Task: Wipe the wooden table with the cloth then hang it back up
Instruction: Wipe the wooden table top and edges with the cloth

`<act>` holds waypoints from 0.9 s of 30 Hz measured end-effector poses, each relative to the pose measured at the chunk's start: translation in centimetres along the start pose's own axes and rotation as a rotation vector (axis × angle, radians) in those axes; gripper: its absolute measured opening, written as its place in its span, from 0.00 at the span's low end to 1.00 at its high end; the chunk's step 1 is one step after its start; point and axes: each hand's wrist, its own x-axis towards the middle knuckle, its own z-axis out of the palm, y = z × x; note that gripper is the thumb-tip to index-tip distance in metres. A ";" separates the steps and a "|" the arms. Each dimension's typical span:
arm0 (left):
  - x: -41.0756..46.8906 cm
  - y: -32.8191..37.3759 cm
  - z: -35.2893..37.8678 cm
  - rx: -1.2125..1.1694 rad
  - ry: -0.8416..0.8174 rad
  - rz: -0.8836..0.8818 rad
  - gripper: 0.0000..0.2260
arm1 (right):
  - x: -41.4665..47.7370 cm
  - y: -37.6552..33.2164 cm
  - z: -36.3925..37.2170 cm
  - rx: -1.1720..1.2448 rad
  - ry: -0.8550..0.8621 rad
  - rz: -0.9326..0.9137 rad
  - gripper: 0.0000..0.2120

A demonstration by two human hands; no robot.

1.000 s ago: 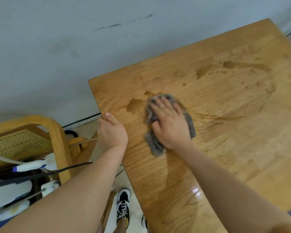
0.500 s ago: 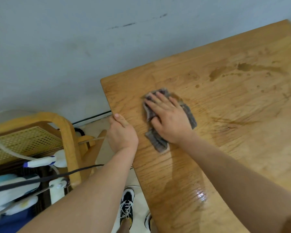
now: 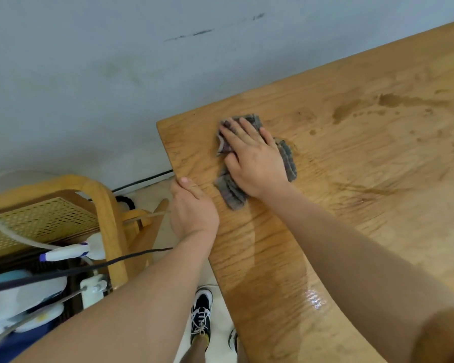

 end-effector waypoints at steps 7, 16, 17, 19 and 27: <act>0.0 0.1 -0.1 -0.026 0.000 0.001 0.20 | -4.5 -1.0 -0.7 -0.025 -0.213 -0.277 0.24; 0.5 -0.1 0.3 0.017 0.040 0.016 0.17 | 6.3 -6.5 1.8 -0.018 -0.097 -0.464 0.21; 0.3 0.0 0.3 0.016 0.040 0.013 0.17 | 6.3 -5.9 1.8 -0.002 -0.034 -0.397 0.21; 0.0 -0.1 0.3 0.000 0.034 0.011 0.17 | 6.3 -4.1 1.3 -0.013 0.072 -0.186 0.23; 0.9 -0.2 0.5 -0.028 0.044 0.059 0.16 | 2.5 -4.4 0.6 0.002 -0.131 -0.170 0.24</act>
